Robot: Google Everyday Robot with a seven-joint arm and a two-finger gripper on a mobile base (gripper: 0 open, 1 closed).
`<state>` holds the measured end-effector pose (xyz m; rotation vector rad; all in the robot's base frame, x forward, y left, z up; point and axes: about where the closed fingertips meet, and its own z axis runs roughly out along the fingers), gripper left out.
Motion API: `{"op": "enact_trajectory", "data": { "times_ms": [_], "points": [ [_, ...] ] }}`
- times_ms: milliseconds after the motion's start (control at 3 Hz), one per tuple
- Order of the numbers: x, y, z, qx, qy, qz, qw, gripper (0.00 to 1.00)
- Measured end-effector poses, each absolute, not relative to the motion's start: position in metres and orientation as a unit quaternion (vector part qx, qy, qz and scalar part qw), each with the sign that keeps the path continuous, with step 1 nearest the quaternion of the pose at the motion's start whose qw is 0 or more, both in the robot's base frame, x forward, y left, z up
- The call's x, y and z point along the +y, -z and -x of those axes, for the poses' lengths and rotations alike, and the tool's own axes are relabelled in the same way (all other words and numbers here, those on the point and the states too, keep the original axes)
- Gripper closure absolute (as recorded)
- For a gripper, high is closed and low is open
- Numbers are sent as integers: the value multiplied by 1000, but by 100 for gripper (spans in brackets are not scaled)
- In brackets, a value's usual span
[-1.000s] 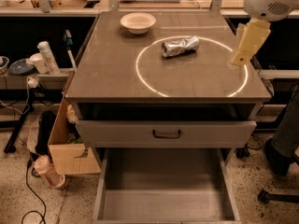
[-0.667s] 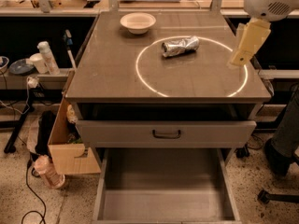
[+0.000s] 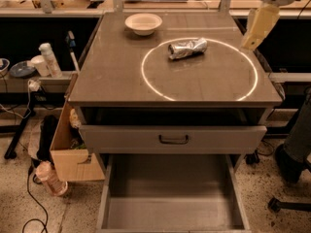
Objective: Place redbull can into middle drawer
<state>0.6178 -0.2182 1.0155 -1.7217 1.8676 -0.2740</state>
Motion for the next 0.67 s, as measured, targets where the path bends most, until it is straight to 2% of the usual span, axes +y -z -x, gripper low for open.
{"op": "enact_trajectory", "data": {
  "times_ms": [667],
  "points": [
    [-230, -1026, -663, 672, 84, 663, 320, 0]
  ]
}}
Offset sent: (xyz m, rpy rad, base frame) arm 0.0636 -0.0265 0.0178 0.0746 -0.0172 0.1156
